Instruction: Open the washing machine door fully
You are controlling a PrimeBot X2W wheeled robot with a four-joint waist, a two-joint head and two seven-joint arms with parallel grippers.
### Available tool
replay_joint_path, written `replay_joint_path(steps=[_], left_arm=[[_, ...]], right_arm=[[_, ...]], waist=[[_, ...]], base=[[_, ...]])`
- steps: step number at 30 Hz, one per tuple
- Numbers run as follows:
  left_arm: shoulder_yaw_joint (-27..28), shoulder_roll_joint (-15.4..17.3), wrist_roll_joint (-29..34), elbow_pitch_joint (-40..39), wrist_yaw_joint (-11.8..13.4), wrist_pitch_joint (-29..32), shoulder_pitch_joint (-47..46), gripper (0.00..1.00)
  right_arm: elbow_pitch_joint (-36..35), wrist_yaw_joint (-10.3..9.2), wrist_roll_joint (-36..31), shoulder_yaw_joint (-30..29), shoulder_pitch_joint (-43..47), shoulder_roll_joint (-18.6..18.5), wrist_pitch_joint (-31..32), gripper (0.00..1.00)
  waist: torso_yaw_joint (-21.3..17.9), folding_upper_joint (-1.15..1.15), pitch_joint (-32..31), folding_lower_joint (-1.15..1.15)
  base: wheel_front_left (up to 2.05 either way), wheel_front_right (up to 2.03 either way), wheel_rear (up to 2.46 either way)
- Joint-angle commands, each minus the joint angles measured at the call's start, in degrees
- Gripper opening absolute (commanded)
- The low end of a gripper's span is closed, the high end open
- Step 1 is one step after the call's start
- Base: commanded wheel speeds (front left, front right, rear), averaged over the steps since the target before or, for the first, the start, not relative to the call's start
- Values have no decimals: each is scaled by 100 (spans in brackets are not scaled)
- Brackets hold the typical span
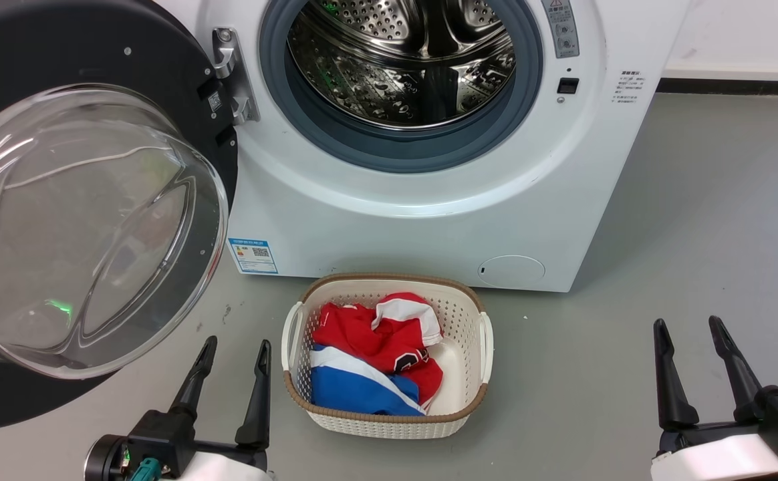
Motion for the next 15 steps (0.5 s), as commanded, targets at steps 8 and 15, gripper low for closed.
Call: replay_joint_path(steps=[8,15], left_arm=[[-17,-11,-91,44,-7,-15,-62,100],[-10,-11,-97,34,-8,-15,-67,100]], right_arm=[[3,-4,-3,-4,-45,17,-14,100],[-12,-4,-19,-10,-50,17,-15,100]], waist=[[16,0,2,0],[30,0,5,0]], base=[[0,0,0],[0,0,0]])
